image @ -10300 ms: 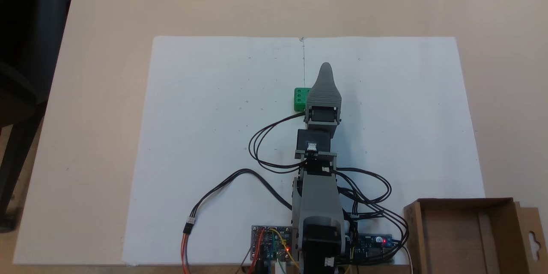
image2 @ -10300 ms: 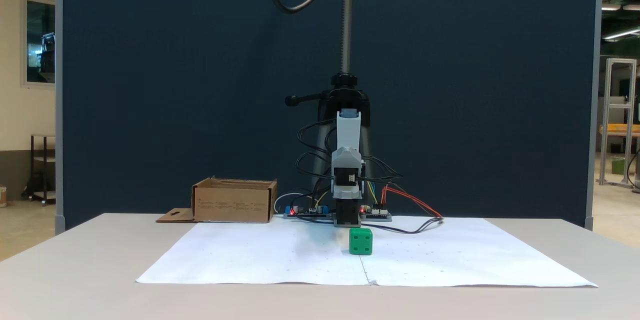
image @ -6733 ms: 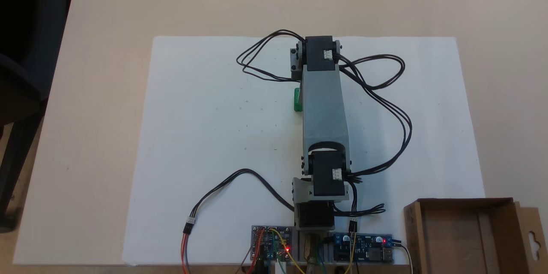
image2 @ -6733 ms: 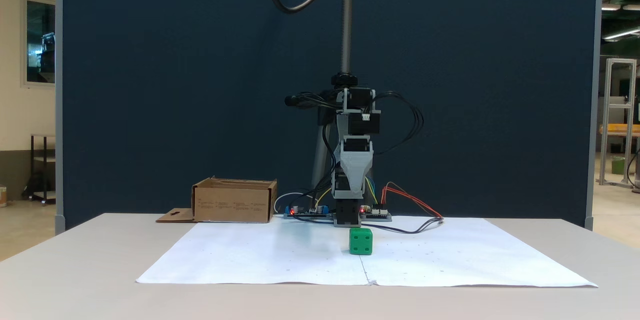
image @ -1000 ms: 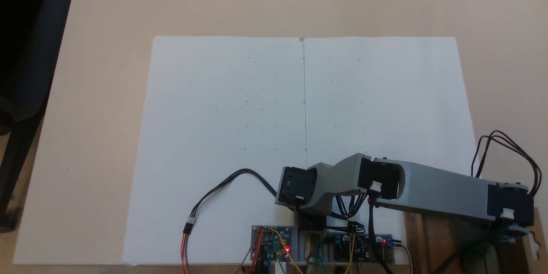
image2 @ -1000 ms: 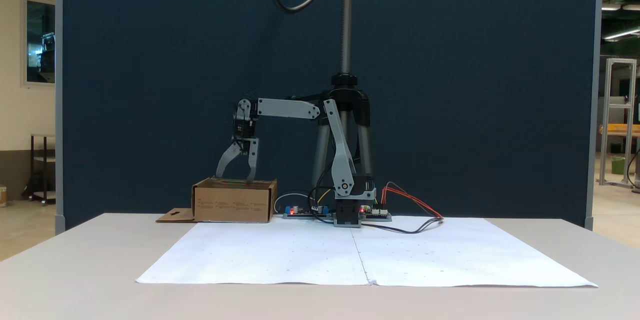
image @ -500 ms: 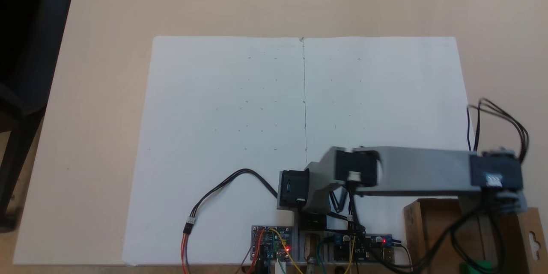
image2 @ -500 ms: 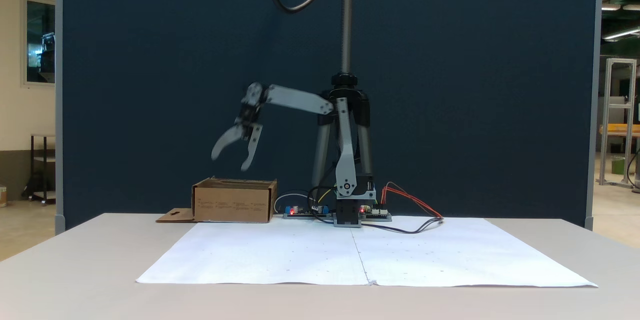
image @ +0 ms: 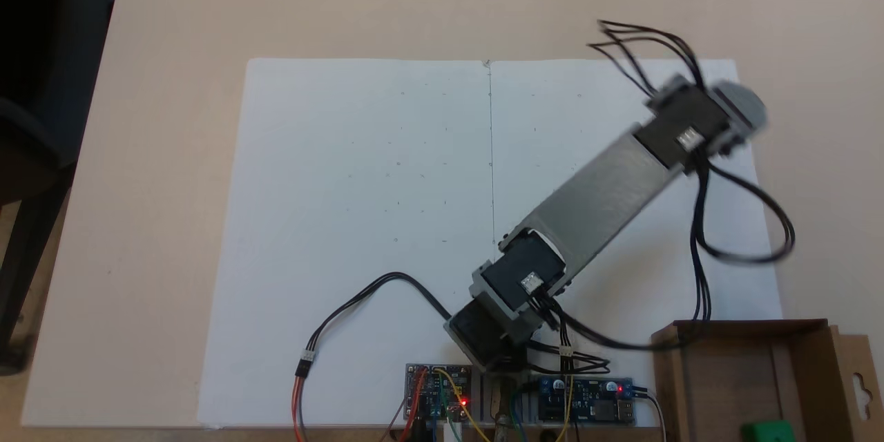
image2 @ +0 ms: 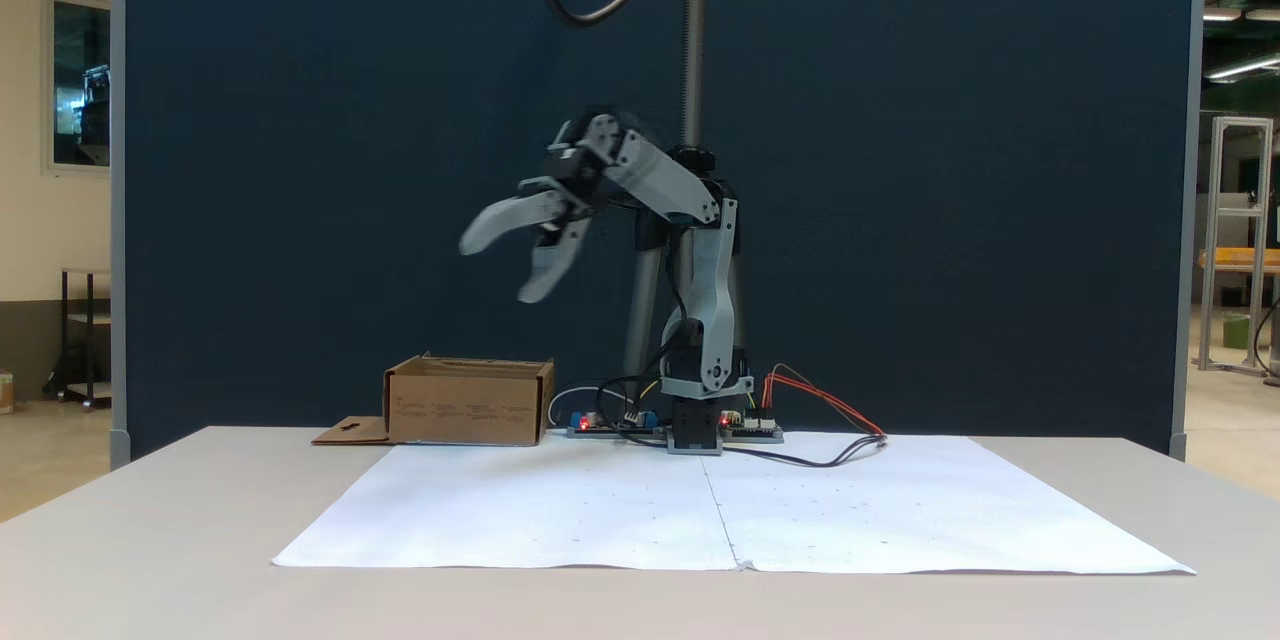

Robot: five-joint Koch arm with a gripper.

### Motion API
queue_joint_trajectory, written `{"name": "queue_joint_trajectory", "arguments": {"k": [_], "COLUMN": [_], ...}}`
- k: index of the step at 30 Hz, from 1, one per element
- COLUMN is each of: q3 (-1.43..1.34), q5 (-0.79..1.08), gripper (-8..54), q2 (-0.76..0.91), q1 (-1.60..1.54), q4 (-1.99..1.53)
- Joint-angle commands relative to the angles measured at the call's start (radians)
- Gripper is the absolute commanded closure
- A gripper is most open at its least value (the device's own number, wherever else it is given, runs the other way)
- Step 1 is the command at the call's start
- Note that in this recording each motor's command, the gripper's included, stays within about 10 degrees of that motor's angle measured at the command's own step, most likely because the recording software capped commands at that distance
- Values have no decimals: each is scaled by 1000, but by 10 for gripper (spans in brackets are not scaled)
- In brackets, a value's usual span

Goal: Grasp a green dice and put it in the bin.

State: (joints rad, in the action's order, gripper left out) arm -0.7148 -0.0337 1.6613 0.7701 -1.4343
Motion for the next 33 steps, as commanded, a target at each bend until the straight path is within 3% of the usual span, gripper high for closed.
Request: {"name": "queue_joint_trajectory", "arguments": {"k": [1,10,16,23,33], "q3": [21,20,0,-462,-945], "q5": [-61,-64,-71,-64,-6], "gripper": [18,18,19,20,19], "q2": [41,41,52,279,468], "q1": [-155,-703,-821,-807,-764], "q4": [25,60,158,463,851]}}
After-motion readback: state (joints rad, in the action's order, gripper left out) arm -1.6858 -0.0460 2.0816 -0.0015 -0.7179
